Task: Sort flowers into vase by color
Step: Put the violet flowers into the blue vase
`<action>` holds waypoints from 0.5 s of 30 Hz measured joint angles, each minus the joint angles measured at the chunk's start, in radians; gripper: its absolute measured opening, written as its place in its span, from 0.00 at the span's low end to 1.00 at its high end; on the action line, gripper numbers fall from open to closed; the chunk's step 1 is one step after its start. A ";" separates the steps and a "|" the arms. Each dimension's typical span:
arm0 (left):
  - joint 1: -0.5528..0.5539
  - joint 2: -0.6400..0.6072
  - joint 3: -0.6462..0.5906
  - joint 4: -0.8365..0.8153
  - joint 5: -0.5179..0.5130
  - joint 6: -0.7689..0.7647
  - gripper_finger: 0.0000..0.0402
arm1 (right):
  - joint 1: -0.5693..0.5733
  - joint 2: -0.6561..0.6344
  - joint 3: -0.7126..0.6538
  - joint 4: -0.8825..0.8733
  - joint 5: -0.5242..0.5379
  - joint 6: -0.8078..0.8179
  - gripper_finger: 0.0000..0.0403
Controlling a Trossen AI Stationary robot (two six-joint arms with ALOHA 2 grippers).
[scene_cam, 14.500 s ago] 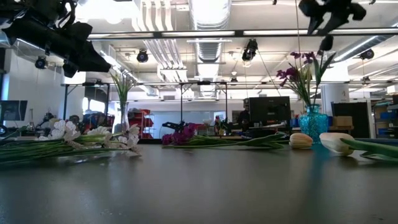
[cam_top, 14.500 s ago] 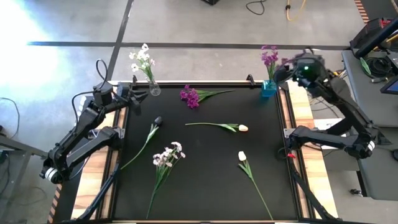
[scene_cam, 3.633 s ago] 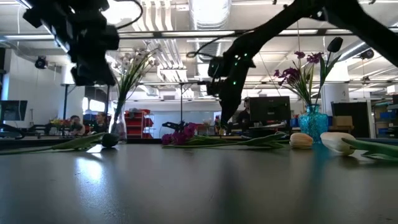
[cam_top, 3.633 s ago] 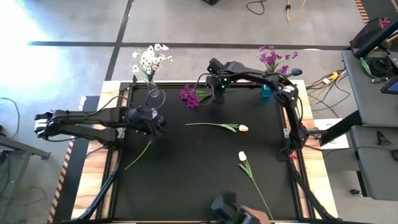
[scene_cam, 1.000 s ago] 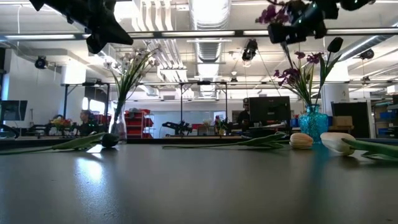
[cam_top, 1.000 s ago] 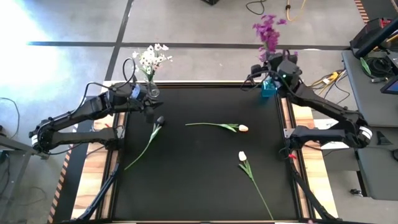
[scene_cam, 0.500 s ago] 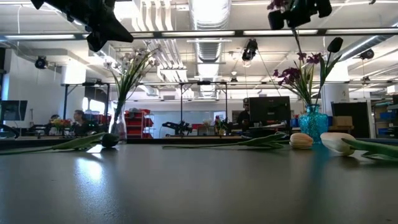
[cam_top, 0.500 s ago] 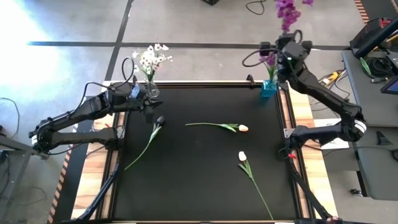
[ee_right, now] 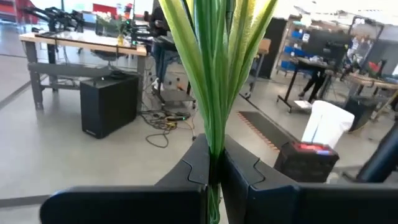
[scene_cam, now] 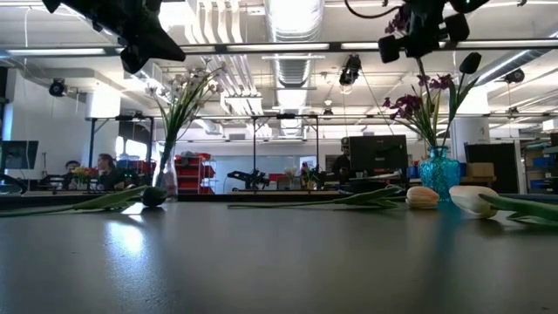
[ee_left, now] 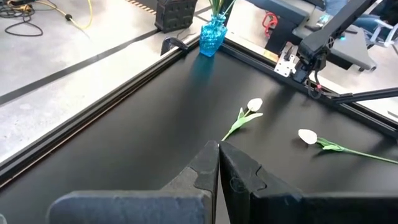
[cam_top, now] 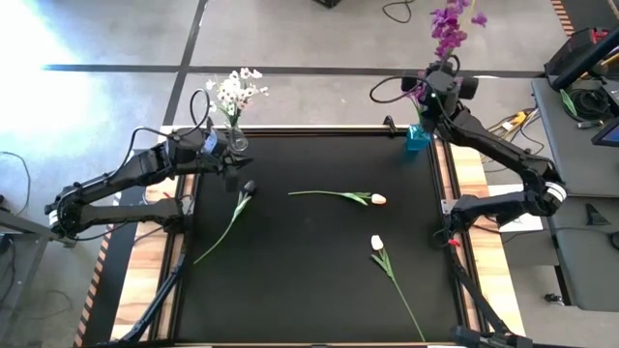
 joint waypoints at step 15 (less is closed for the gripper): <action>0.009 -0.025 0.001 -0.025 -0.001 0.031 0.00 | 0.065 -0.132 -0.141 -0.064 -0.528 -0.068 0.03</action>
